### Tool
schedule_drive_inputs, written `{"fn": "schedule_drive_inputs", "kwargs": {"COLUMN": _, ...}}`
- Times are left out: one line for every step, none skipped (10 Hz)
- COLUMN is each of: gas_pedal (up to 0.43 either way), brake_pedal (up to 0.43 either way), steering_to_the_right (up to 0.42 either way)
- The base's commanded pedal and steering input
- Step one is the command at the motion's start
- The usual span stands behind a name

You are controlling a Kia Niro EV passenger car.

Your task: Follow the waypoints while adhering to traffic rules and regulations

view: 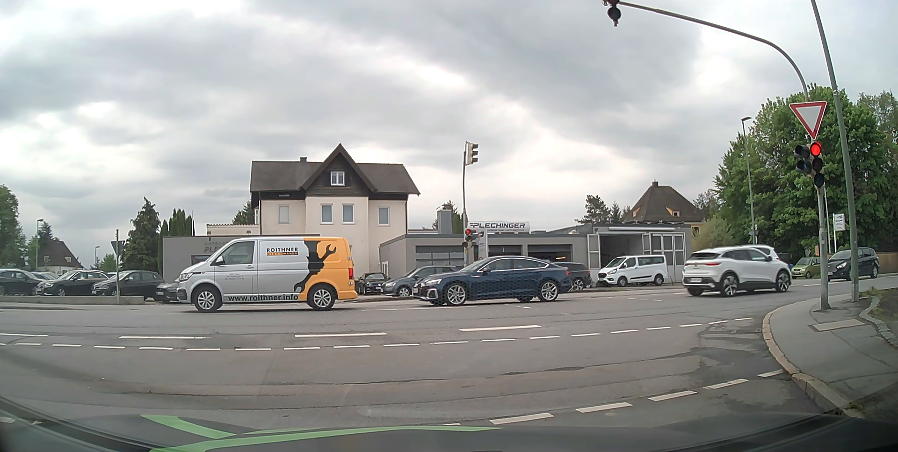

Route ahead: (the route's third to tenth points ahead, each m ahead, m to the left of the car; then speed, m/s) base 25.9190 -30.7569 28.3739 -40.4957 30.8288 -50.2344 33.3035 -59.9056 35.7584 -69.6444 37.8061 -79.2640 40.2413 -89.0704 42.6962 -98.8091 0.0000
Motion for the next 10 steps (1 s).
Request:
{"fn": "schedule_drive_inputs", "kwargs": {"gas_pedal": 0.000, "brake_pedal": 0.274, "steering_to_the_right": 0.101}}
{"fn": "schedule_drive_inputs", "kwargs": {"gas_pedal": 0.000, "brake_pedal": 0.274, "steering_to_the_right": 0.101}}
{"fn": "schedule_drive_inputs", "kwargs": {"gas_pedal": 0.000, "brake_pedal": 0.274, "steering_to_the_right": 0.101}}
{"fn": "schedule_drive_inputs", "kwargs": {"gas_pedal": 0.000, "brake_pedal": 0.274, "steering_to_the_right": 0.101}}
{"fn": "schedule_drive_inputs", "kwargs": {"gas_pedal": 0.000, "brake_pedal": 0.274, "steering_to_the_right": 0.101}}
{"fn": "schedule_drive_inputs", "kwargs": {"gas_pedal": 0.000, "brake_pedal": 0.274, "steering_to_the_right": 0.101}}
{"fn": "schedule_drive_inputs", "kwargs": {"gas_pedal": 0.000, "brake_pedal": 0.274, "steering_to_the_right": 0.101}}
{"fn": "schedule_drive_inputs", "kwargs": {"gas_pedal": 0.000, "brake_pedal": 0.274, "steering_to_the_right": 0.101}}
{"fn": "schedule_drive_inputs", "kwargs": {"gas_pedal": 0.000, "brake_pedal": 0.274, "steering_to_the_right": 0.101}}
{"fn": "schedule_drive_inputs", "kwargs": {"gas_pedal": 0.000, "brake_pedal": 0.280, "steering_to_the_right": 0.101}}
